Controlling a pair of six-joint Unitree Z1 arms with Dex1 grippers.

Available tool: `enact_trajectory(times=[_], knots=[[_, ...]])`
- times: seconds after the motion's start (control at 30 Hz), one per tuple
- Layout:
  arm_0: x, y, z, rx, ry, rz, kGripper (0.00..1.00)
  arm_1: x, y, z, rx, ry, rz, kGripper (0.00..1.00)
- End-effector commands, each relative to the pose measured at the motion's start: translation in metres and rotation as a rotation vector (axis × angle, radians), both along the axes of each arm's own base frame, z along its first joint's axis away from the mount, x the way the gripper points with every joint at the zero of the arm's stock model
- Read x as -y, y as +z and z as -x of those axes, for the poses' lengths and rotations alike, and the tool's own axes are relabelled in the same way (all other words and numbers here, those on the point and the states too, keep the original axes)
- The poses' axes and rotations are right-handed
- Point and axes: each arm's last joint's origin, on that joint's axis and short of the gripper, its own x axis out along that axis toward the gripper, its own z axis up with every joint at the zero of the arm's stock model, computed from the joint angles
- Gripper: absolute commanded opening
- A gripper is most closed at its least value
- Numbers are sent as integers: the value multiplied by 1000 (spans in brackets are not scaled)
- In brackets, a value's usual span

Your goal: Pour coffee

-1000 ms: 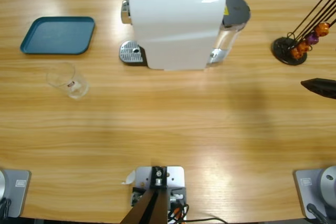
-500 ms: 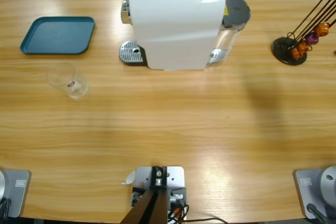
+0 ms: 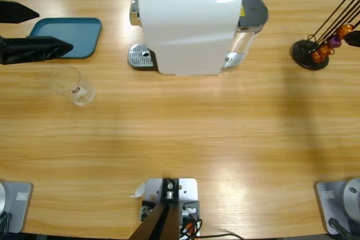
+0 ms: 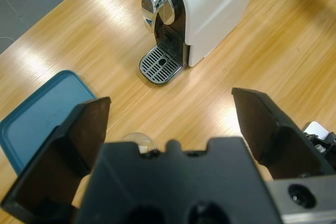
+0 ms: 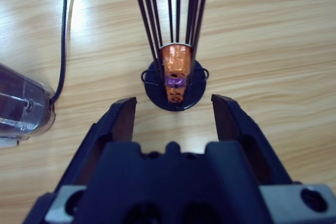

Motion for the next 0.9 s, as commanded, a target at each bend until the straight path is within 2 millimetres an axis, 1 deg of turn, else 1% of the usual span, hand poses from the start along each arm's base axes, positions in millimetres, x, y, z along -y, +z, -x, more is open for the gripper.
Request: enact_trajectory(times=[0.03,0.2,0.3,0.37,0.4,0.7,0.73,0.77,0.83,0.9], knots=[[2,-3,0,-20,17,6,987,-3,-27,-23,-40,-4,1,632],[3,-4,-1,-27,22,6,982,2,-36,-34,-51,-36,15,632],[6,-4,-3,-32,21,6,982,5,-34,-32,-39,-48,25,624],[7,-5,-3,-34,20,7,982,6,-34,-29,-36,-44,29,523],[7,-5,-3,-35,19,7,982,6,-34,-29,-35,-40,28,508],[7,-7,-2,-38,19,3,982,7,-38,-36,-49,-29,27,502],[7,-6,-2,-38,19,3,982,7,-39,-36,-51,-26,33,439],[7,-7,-3,-38,19,3,982,7,-39,-36,-53,-21,40,349],[7,-6,-2,-38,19,3,982,8,-39,-36,-55,-19,44,309],[7,-6,-2,-38,19,3,982,7,-40,-37,-56,-18,43,306]])
